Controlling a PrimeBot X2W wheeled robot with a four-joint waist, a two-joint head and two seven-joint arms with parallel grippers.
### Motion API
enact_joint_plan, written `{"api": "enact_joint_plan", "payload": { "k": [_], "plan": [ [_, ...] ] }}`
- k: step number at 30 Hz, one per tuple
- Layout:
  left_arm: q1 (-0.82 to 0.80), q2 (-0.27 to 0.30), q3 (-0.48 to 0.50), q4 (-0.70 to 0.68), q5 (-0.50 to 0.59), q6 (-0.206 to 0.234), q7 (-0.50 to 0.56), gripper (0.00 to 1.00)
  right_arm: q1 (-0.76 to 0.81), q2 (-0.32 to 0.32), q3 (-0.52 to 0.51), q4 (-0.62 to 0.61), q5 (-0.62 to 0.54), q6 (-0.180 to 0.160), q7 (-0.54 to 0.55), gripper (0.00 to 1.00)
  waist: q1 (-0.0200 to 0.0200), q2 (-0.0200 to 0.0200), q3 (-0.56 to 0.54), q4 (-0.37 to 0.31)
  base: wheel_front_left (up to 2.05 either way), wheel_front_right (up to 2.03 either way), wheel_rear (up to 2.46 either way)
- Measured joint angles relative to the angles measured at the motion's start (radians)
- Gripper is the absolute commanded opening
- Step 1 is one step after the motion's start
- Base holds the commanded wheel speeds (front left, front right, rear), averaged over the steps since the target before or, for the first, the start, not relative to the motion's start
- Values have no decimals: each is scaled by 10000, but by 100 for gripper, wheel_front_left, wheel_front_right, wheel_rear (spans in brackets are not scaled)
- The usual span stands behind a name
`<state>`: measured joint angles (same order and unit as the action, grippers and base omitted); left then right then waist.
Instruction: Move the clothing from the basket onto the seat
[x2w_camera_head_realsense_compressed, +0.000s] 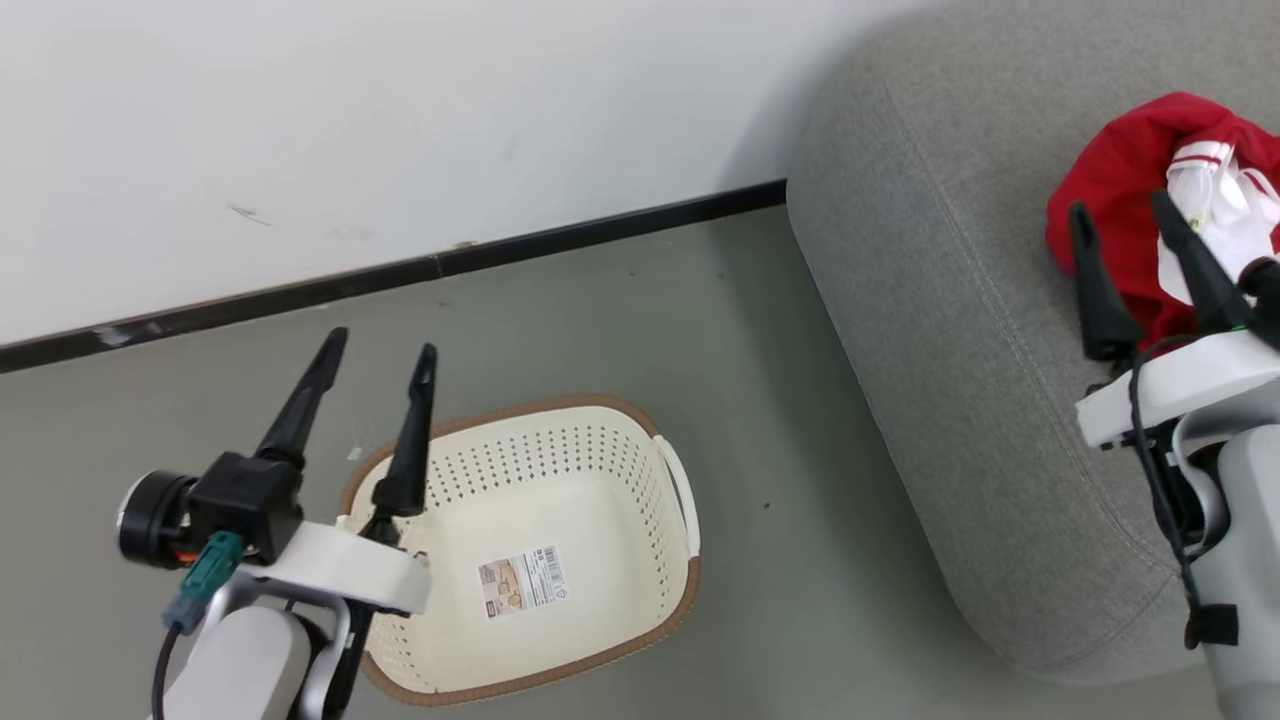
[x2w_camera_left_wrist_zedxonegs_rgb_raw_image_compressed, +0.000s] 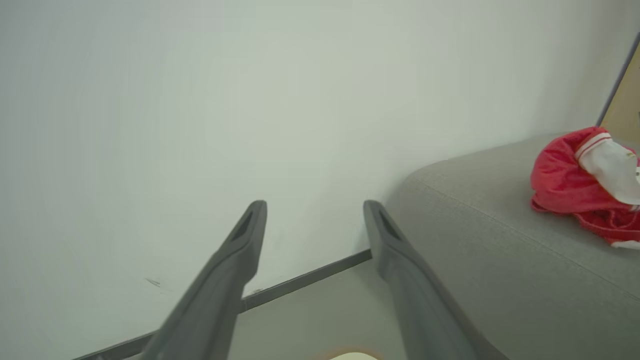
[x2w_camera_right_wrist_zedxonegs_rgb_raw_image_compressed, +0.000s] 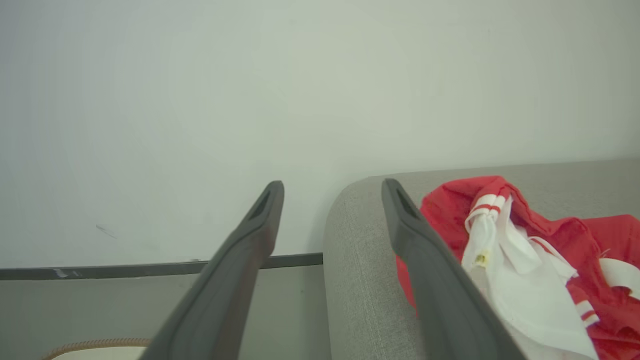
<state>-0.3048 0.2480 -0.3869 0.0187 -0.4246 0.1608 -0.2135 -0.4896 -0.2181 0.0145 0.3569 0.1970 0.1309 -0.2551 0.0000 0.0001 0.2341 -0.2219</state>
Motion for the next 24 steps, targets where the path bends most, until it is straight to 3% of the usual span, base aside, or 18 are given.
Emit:
{"api": "enact_joint_plan", "payload": {
  "k": [13,24],
  "plan": [
    [1488,247,1342,612,-211,934,-270,100,788,391,775,-263,115,0,0,100,0,0,-890,642,0,0,0],
    [2401,236,1793,767,-328,1099,-351,100,1864,918,963,-569,40,-2,2,100,0,0,-1566,1216,0,0,0]
  ]
}}
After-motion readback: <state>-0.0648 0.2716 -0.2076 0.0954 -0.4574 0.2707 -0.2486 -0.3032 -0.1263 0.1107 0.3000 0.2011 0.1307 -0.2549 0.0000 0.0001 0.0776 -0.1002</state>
